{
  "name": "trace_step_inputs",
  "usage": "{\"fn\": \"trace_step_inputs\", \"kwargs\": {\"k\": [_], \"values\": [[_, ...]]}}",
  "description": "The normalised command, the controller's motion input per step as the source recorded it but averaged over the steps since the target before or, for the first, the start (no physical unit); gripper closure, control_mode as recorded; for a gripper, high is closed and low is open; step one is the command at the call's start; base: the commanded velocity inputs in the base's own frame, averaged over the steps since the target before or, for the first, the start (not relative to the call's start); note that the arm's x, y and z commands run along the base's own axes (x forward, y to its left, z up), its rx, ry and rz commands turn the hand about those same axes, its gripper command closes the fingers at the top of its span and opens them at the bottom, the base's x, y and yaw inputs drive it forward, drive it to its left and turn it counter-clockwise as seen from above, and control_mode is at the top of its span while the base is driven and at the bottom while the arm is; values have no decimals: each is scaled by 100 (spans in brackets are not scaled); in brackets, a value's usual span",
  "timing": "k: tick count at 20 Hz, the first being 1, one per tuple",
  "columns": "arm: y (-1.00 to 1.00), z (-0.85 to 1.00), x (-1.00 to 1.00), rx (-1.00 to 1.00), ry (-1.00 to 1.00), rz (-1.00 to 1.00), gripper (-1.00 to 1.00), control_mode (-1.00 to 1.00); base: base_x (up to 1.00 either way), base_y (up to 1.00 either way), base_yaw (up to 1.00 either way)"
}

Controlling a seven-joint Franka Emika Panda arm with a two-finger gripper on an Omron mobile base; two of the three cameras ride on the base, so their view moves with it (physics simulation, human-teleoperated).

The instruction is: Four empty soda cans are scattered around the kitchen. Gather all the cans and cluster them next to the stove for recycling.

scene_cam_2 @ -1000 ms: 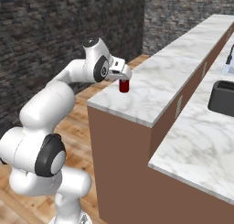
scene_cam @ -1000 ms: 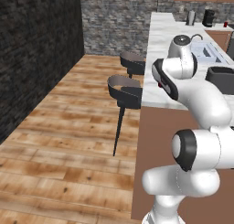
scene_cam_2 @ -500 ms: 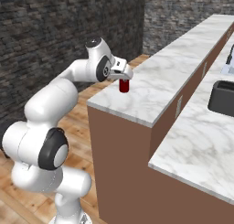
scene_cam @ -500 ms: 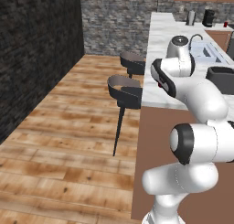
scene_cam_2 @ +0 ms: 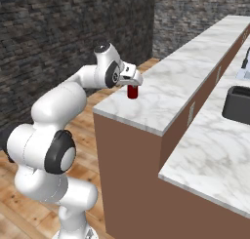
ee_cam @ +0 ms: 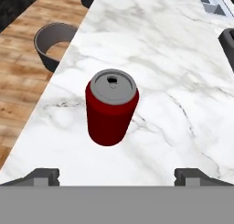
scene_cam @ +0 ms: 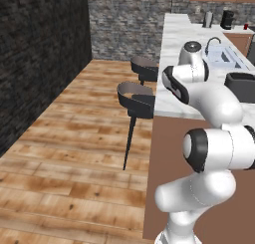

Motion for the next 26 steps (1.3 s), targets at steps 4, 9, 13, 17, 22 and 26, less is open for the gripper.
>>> {"fn": "trace_step_inputs", "kwargs": {"k": [4, 9, 13, 17, 22, 26], "values": [[0, -7, 19, 0, 0, 0, -100, -100, 0, 0, 0], [-2, -1, 15, 0, 0, 0, -100, -100, 0, 0, 0], [-1, -1, 15, 0, 0, 0, -100, -100, 0, 0, 0], [-3, 0, 18, 0, 0, 0, -100, -100, 0, 0, 0], [-4, -2, 19, 0, 0, 0, -100, -100, 0, 0, 0], [-6, -4, 14, 0, 0, 0, -100, -100, 0, 0, 0]]}}
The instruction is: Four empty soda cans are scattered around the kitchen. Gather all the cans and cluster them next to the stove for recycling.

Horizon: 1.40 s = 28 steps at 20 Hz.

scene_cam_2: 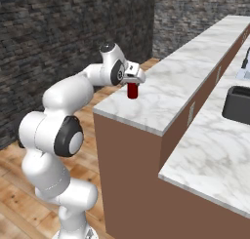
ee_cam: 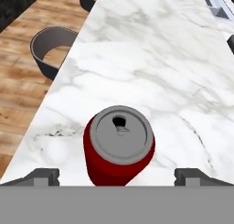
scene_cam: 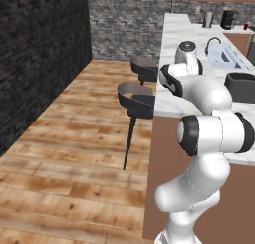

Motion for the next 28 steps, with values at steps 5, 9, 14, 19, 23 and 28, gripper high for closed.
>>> {"fn": "trace_step_inputs", "kwargs": {"k": [5, 9, 14, 19, 23, 28], "values": [[-8, -8, 8, 0, 0, 0, -100, -100, 0, 0, 0], [-8, -11, 6, 0, 0, 0, -100, -100, 0, 0, 0], [-8, -5, 10, 0, 0, 0, -100, -100, 0, 0, 0], [-4, -1, 16, 0, 0, 0, -100, -100, 0, 0, 0], [0, -1, 9, 0, 0, 0, 100, -100, 0, 0, 0], [0, -3, 3, 0, 0, 0, 100, -100, 0, 0, 0]]}}
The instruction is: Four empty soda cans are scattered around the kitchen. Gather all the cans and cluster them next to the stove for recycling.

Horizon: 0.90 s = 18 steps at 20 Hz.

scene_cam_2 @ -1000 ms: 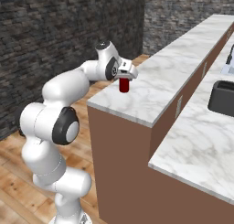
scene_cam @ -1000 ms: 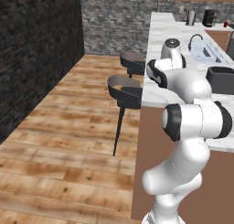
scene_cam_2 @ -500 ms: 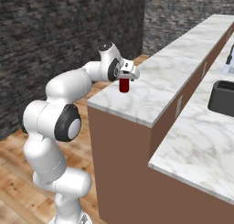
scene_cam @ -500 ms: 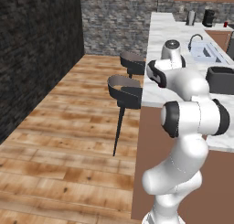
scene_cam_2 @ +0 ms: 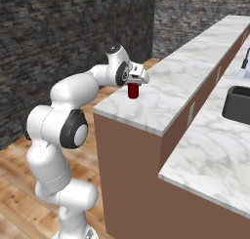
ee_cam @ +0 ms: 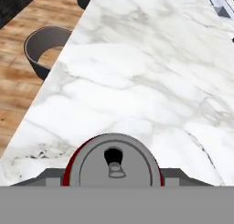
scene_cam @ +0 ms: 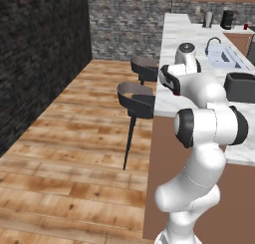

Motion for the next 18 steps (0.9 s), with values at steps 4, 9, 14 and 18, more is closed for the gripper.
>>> {"fn": "trace_step_inputs", "kwargs": {"k": [4, 9, 14, 18], "values": [[0, -4, 0, 0, 0, 0, 100, -100, 0, 0, 0], [0, 0, -8, 0, -1, 0, 100, -100, 0, 0, 0], [6, 13, -59, 0, -7, 0, 100, -100, 0, 0, 0], [18, 8, -78, 0, -9, 0, 100, -100, 0, 0, 0]]}}
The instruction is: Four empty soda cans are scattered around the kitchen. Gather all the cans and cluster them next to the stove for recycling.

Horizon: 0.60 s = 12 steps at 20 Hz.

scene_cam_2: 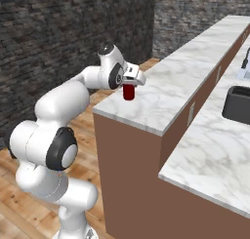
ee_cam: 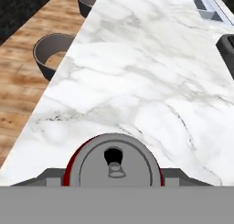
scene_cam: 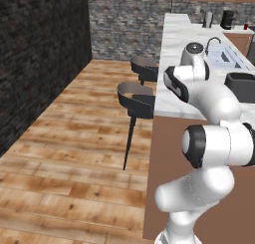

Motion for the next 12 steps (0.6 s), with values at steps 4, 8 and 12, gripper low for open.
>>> {"fn": "trace_step_inputs", "kwargs": {"k": [4, 8, 12], "values": [[35, 14, -78, 0, -8, 0, 100, -100, 0, 0, 0], [43, 38, -73, 0, -6, 0, 100, -100, 0, 0, 0], [29, 56, -64, 0, -1, 0, 100, -100, 0, 0, 0]]}}
